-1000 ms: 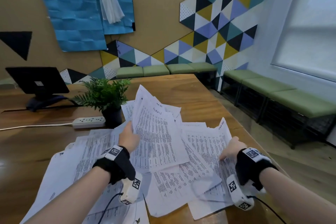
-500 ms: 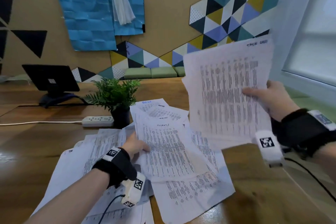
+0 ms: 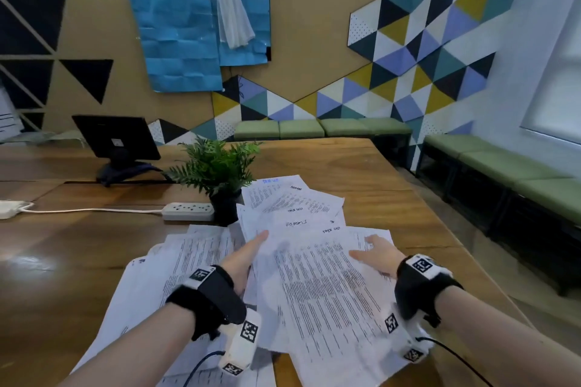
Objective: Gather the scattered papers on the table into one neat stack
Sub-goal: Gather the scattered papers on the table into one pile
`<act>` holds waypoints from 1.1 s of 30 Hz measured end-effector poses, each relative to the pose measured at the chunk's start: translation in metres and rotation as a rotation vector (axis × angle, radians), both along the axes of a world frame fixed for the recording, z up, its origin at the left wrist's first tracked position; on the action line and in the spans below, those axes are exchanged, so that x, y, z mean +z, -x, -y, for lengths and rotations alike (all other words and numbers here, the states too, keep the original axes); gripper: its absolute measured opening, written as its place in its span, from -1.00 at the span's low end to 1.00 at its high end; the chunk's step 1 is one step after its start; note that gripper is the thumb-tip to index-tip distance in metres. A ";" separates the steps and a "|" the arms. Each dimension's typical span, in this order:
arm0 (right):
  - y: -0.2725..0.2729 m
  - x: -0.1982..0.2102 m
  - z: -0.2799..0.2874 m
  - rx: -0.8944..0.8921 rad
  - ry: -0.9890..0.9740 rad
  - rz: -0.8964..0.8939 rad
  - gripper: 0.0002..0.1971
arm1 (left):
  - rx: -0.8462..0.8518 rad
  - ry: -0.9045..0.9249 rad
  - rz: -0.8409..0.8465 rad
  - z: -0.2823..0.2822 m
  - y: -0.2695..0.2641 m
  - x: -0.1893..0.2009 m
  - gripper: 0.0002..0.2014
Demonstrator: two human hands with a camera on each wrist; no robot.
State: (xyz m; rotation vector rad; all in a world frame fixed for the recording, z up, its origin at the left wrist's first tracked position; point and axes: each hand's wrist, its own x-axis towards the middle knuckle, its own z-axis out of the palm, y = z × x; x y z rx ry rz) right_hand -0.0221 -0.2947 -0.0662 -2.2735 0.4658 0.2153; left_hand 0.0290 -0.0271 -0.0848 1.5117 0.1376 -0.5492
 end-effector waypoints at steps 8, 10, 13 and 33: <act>0.015 -0.001 0.017 -0.111 -0.265 0.038 -0.13 | -0.103 -0.135 0.288 0.029 0.030 0.027 -0.43; 0.019 -0.002 0.027 -0.103 -0.395 0.044 -0.02 | -0.119 0.014 0.301 0.027 0.030 0.030 -0.35; 0.027 0.002 0.036 -0.016 -0.728 -0.014 0.04 | -0.126 0.175 0.240 0.025 0.026 0.030 -0.32; 0.046 -0.012 0.032 -0.164 -0.320 -0.079 -0.71 | -0.146 -1.454 -0.109 -0.136 0.020 0.000 0.46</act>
